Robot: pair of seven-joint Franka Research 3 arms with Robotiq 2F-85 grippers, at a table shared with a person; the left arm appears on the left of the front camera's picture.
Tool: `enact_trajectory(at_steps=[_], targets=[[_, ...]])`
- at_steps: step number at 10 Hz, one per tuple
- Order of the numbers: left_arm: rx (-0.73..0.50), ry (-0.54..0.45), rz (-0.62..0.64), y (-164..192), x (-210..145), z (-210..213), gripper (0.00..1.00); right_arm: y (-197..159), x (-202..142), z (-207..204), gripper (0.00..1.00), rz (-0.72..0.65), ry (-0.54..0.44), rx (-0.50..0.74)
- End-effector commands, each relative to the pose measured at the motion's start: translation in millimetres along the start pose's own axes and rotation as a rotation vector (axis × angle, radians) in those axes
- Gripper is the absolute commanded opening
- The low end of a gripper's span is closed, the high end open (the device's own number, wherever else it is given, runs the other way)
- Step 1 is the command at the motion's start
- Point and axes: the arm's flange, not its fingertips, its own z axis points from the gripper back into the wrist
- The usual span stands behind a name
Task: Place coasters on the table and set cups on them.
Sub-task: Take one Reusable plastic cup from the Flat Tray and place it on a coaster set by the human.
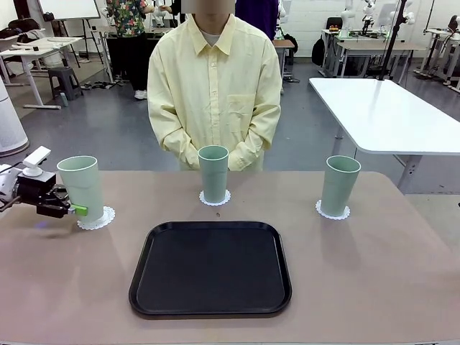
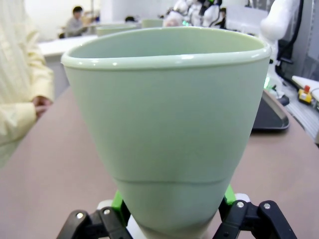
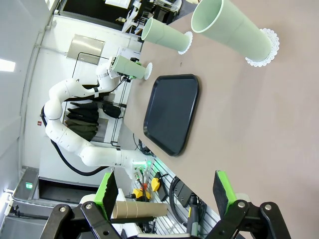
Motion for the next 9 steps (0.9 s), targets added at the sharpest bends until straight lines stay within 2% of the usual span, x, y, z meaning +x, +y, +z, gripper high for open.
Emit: enact_trajectory(at_steps=[1, 9], targets=[[-0.006, 0.019, -0.072, 3.9, -7.4, -4.0, 0.81, 0.3, -1.5, -0.4, 1.0, -0.004, -0.004, 0.011], [-0.04, -0.015, -0.117, 4.9, -13.2, -8.7, 0.81, 0.3, -1.5, -0.4, 1.0, -0.004, -0.004, 0.011]])
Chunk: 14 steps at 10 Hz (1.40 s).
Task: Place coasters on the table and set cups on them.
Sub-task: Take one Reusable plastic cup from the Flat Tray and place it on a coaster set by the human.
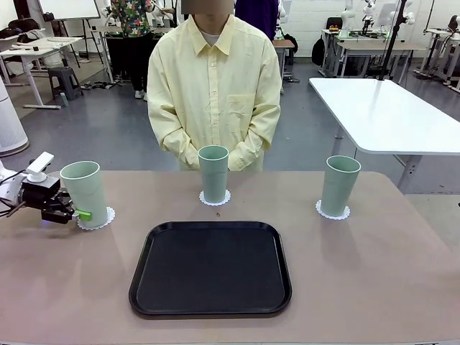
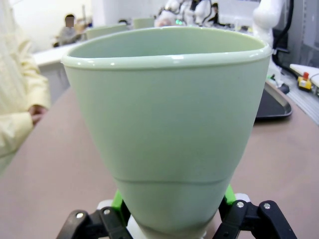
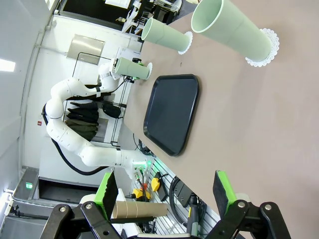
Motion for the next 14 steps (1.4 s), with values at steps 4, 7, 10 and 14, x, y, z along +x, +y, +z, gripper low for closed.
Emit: enact_trajectory(at_steps=[4, 7, 10, 14], targets=[[-0.033, -0.011, -0.03, 4, -9, 1, 0.81, 0, -1, 0, 1.0, -0.004, -0.004, 0.011], [-0.057, -0.012, -0.025, 2, -10, 2, 1.0, 0, -1, 0, 1.0, -0.004, -0.004, 0.011], [-0.06, -0.012, -0.023, -1, -6, 7, 1.0, 0, -1, 0, 1.0, -0.004, -0.004, 0.011], [-0.054, 0.043, -0.009, -8, -3, 25, 1.0, 0, -1, 0, 1.0, -0.004, -0.004, 0.011]])
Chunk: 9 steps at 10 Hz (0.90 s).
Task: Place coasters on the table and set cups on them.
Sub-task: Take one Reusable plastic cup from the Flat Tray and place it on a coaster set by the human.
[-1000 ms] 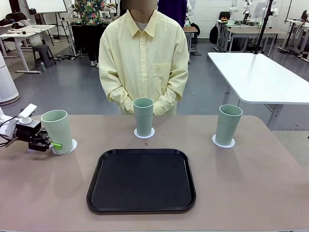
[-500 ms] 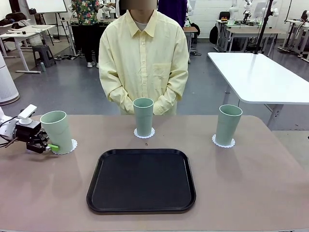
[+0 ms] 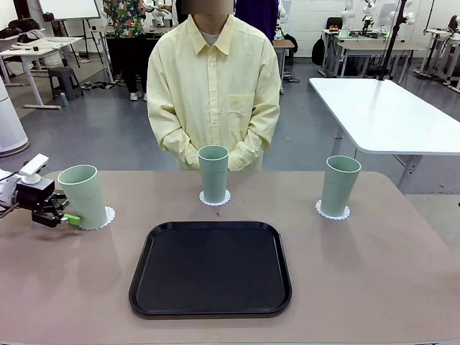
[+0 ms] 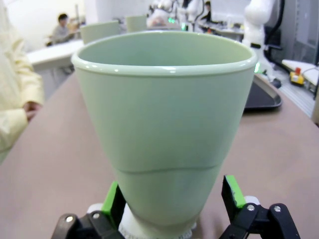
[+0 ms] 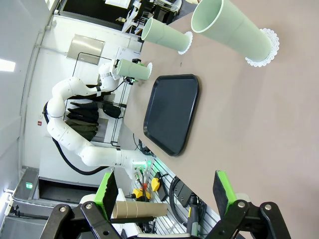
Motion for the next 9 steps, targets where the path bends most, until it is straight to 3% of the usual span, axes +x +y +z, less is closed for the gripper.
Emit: enact_trajectory(at_steps=[1, 9], targets=[[-0.021, 0.046, -0.003, -7, 6, 11, 1.0, 0, -1, 0, 1.0, -0.004, -0.004, 0.011], [0.087, 0.125, -0.016, -13, 10, 30, 1.0, 0, -1, 0, 1.0, -0.004, -0.004, 0.011]])
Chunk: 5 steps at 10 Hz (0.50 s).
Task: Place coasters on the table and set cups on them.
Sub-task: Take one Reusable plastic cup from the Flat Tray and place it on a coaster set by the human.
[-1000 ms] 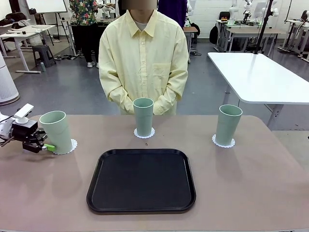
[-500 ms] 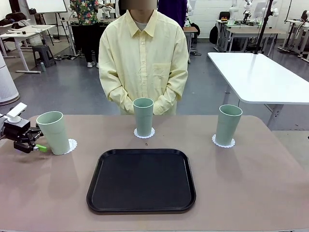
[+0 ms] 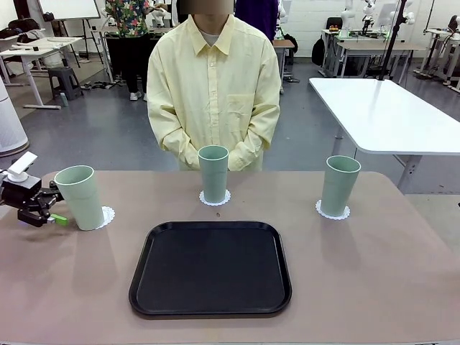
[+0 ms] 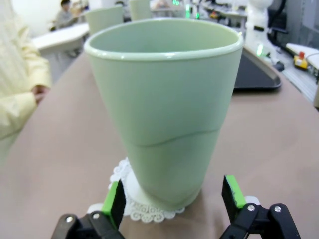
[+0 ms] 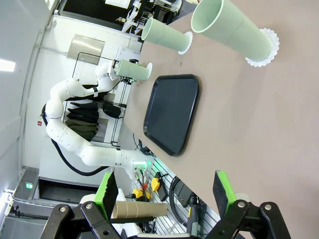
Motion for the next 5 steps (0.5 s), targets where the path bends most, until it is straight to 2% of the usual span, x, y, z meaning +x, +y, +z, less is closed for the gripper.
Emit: enact_trajectory(at_steps=[1, 3, 5], targets=[[0.098, 0.058, -0.009, -10, 11, 5, 1.0, 0, -1, 0, 1.0, -0.004, -0.004, 0.011], [0.174, 0.145, 0.003, -18, 23, 15, 1.0, 0, -1, 0, 1.0, -0.004, -0.004, 0.011], [0.253, 0.293, 0.125, -35, 41, 20, 1.0, 0, -1, 0, 1.0, -0.004, -0.004, 0.011]])
